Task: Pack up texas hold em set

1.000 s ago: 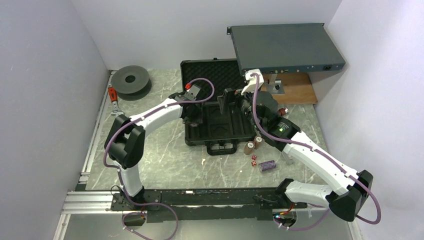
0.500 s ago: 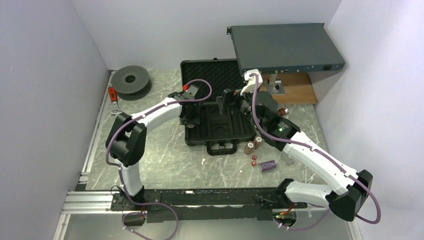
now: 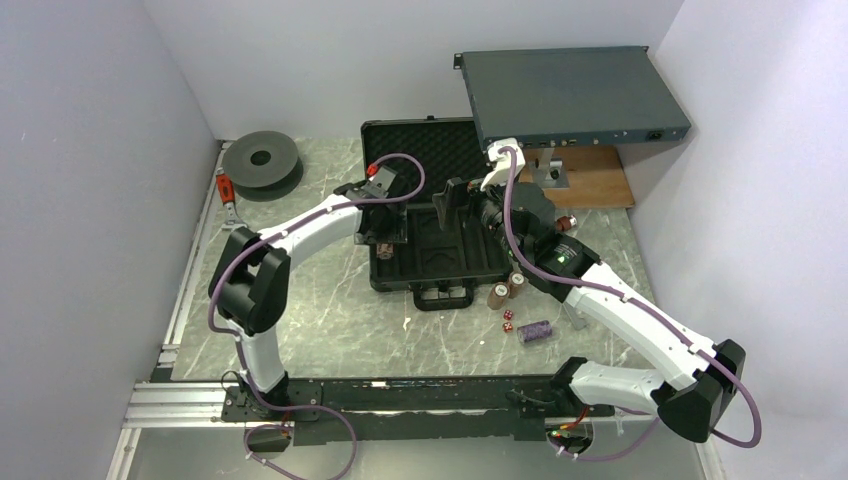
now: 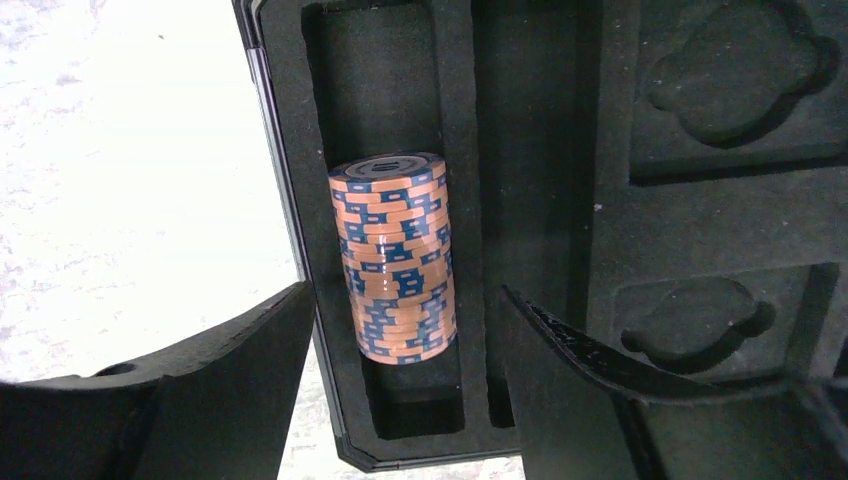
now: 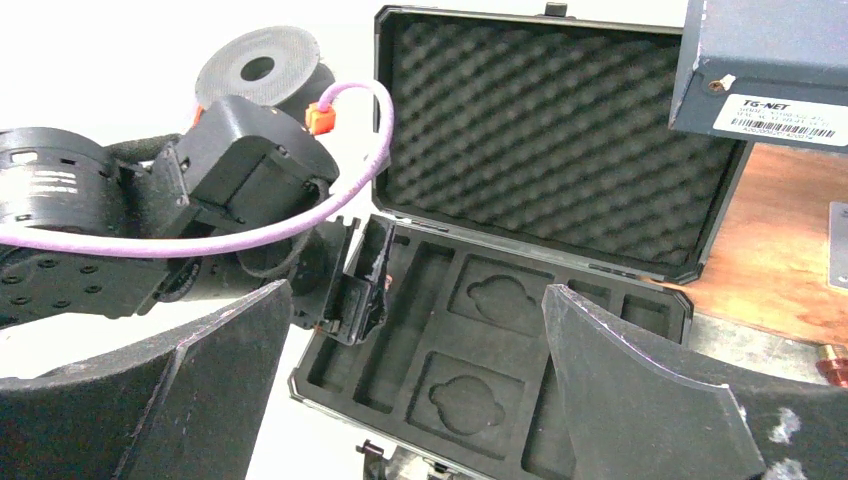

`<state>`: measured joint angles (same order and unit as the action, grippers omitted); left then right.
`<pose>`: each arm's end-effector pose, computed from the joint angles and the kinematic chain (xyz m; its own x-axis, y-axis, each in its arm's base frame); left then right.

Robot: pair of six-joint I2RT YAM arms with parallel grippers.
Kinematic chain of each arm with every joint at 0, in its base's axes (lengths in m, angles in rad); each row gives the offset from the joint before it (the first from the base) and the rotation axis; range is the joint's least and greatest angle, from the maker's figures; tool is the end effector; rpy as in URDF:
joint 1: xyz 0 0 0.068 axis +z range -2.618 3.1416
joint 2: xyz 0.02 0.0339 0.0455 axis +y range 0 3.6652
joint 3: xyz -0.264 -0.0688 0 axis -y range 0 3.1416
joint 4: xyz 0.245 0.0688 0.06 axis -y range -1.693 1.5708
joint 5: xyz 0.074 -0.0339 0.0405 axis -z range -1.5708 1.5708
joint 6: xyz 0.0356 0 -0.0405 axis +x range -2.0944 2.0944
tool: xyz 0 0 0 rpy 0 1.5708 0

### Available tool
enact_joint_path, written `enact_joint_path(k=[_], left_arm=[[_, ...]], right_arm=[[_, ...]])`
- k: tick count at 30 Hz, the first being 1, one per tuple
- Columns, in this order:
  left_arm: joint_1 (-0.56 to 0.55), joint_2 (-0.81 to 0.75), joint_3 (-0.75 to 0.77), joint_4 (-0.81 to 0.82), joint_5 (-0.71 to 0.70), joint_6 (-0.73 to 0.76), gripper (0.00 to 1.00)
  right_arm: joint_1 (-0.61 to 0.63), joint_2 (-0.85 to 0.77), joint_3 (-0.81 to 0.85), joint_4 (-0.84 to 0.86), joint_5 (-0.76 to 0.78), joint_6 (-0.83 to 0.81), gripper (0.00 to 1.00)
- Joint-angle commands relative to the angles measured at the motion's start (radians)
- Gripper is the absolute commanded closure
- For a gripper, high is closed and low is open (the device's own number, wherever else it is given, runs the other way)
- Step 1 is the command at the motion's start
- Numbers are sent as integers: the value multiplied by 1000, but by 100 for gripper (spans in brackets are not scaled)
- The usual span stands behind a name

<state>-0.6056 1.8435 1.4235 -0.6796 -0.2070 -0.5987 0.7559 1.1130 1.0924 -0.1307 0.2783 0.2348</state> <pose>0.3237 -0.2152 0.2256 -0.8759 -0.0644 -0.4782 -0.0160 0.9944 -0.1046 0.1933 0.1688 0.3889 -0.2141 0.1056 -0.9711 -0.4237 0.8857 0.1897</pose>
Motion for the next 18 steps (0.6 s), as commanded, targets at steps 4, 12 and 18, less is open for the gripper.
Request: enact_joint_path(k=[4, 12, 18], left_arm=[[-20, -125, 10, -48, -62, 57, 32], [-100, -250, -148, -25, -85, 84, 62], [-127, -275, -237, 26, -66, 25, 81]], right_arm=[[-3, -4, 0, 25, -6, -17, 0], [-3, -5, 1, 23, -17, -12, 0], [-3, 5, 3, 18, -33, -5, 0]])
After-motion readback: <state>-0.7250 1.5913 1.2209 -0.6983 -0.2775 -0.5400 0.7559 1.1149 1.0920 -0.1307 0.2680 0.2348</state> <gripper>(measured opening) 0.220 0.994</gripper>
